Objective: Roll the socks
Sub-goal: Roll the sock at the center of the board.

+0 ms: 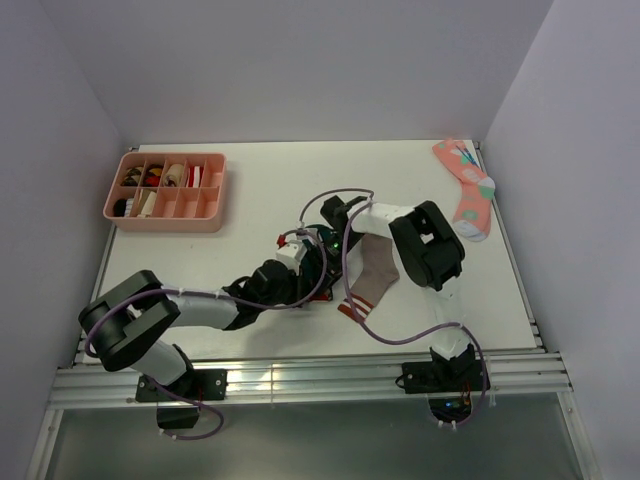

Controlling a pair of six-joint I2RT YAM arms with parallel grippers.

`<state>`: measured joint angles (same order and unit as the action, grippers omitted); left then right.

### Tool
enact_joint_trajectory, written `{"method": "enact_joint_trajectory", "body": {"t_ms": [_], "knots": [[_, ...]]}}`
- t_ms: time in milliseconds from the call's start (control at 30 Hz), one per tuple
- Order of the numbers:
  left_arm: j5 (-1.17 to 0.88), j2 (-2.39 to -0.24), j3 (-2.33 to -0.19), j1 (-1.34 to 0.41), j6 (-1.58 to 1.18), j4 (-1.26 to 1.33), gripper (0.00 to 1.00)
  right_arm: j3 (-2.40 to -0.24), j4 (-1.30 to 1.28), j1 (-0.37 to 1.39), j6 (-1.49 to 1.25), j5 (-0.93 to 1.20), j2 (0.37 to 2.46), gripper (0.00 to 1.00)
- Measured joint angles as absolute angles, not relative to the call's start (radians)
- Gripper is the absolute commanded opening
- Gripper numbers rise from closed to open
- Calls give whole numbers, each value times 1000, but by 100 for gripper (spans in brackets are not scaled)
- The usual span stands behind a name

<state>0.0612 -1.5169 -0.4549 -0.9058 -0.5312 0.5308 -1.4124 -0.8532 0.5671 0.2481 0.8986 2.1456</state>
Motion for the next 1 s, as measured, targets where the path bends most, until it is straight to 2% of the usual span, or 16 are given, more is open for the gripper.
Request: {"method": "enact_joint_trajectory", "body": {"t_ms": [200,533,800,1000], "knots": [[105,-1513,-512,-911,-610,393,0,-1370,-795,520,243,841,2080,44],[121,-1509,-637,-912,-686,126,0,-1244,-670,336,266,761,1885,43],[74,-1573,-802,-912,-714,-115,0,-1100,-572,340,365,763,1645,43],[3,-1629,-851,-896,-717,-175,0,-968,-494,388,440,769,1549,43]]}}
